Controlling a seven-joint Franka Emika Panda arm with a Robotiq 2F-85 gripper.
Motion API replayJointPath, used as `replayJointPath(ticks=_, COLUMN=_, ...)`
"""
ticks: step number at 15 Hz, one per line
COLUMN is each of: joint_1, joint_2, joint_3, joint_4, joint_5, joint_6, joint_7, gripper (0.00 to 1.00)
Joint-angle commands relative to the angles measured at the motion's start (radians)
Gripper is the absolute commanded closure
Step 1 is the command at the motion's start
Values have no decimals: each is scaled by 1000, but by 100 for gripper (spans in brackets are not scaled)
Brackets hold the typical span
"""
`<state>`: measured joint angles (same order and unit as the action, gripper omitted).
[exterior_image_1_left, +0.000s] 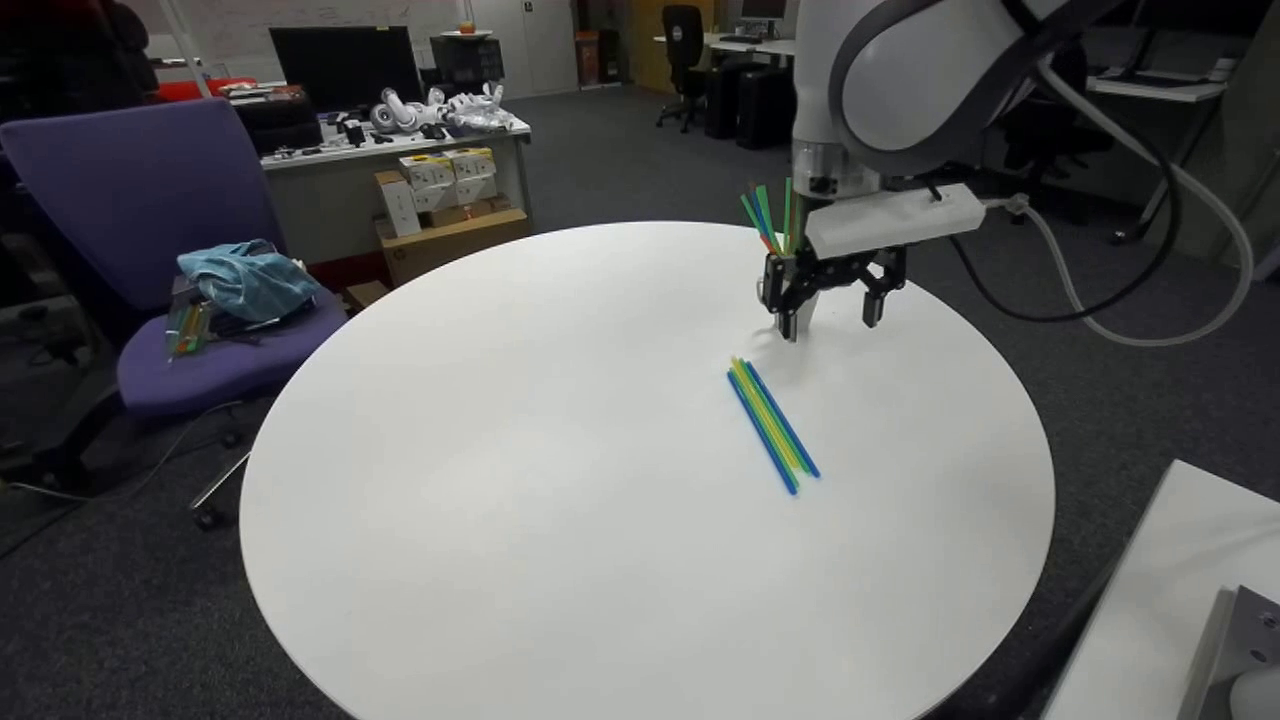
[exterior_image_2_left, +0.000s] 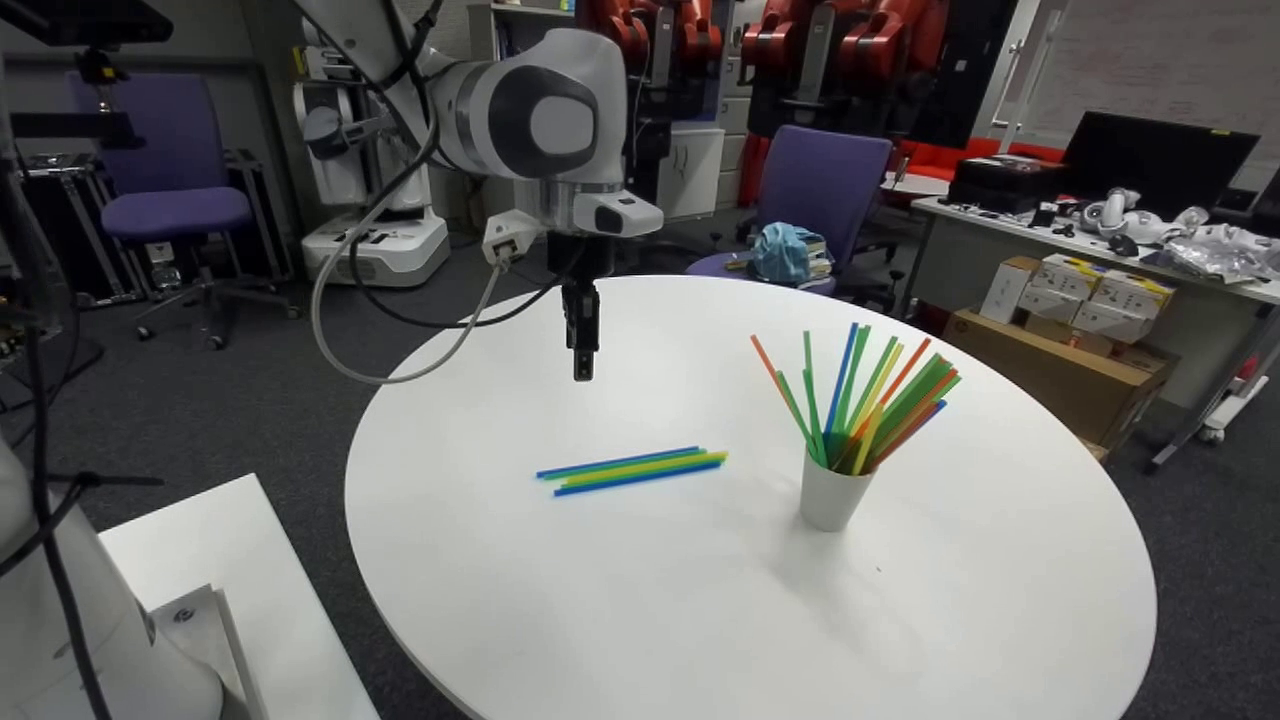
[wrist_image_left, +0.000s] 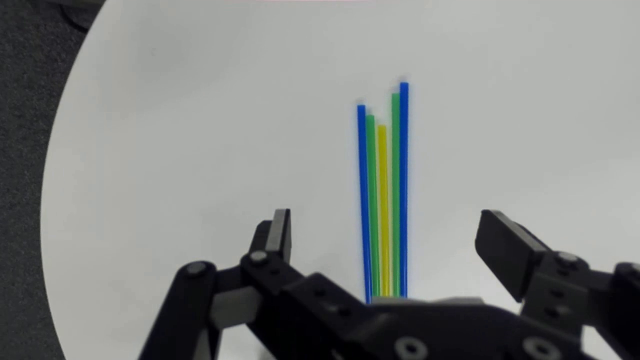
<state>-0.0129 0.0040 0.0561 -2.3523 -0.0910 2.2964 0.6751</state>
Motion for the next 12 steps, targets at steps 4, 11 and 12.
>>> replayJointPath(ticks=4, joint_1=44, joint_2=250, joint_3=-33, joint_4=143, joint_5=23, joint_6=159, joint_7=190, gripper=0)
replayJointPath(ticks=11, joint_1=74, joint_2=441, joint_3=-46, joint_4=219, joint_5=82, joint_6=382, joint_7=78, gripper=0)
replayJointPath(ticks=12, joint_1=75, joint_2=459, joint_3=-45, joint_4=226, joint_5=99, joint_6=398, joint_7=62, gripper=0)
